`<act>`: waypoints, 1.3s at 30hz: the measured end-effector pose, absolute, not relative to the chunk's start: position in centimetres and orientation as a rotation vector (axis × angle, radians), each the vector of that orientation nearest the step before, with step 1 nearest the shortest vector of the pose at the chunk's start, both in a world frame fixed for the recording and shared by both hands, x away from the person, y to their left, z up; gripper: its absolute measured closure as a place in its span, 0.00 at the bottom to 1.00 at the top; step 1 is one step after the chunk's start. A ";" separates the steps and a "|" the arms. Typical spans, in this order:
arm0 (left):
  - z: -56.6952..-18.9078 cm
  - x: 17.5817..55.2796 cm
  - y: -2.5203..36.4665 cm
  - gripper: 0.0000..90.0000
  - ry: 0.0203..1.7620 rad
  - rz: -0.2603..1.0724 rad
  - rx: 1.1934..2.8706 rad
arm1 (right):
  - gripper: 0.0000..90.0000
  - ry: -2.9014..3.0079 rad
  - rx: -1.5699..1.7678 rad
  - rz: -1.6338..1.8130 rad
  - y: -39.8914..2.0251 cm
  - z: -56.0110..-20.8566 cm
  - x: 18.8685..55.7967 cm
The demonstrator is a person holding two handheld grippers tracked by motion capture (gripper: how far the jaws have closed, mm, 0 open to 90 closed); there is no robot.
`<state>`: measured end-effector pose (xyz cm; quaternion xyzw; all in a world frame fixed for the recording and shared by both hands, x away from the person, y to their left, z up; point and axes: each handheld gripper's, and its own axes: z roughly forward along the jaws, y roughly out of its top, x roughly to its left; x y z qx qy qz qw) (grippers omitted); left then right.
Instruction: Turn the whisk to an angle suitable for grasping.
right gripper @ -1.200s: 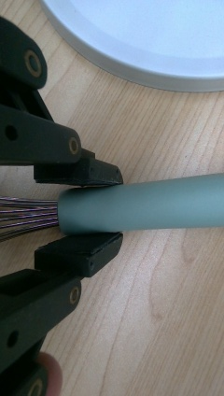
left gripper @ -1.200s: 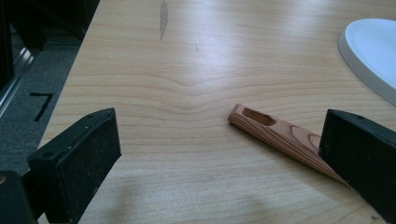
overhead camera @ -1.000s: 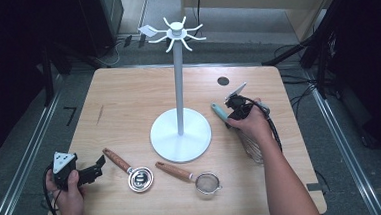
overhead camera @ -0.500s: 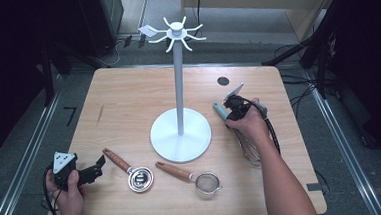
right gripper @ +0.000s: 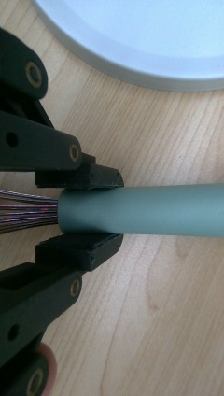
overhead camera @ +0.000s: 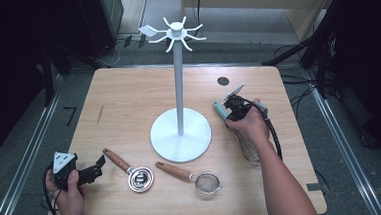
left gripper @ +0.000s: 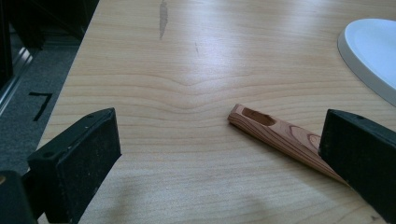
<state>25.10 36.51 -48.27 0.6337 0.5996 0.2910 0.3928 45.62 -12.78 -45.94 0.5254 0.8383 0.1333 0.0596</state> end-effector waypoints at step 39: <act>-48.3 25.1 36.5 0.00 1.521 0.741 1.610 | 0.79 2.260 1.473 0.992 -16.6 -39.8 40.6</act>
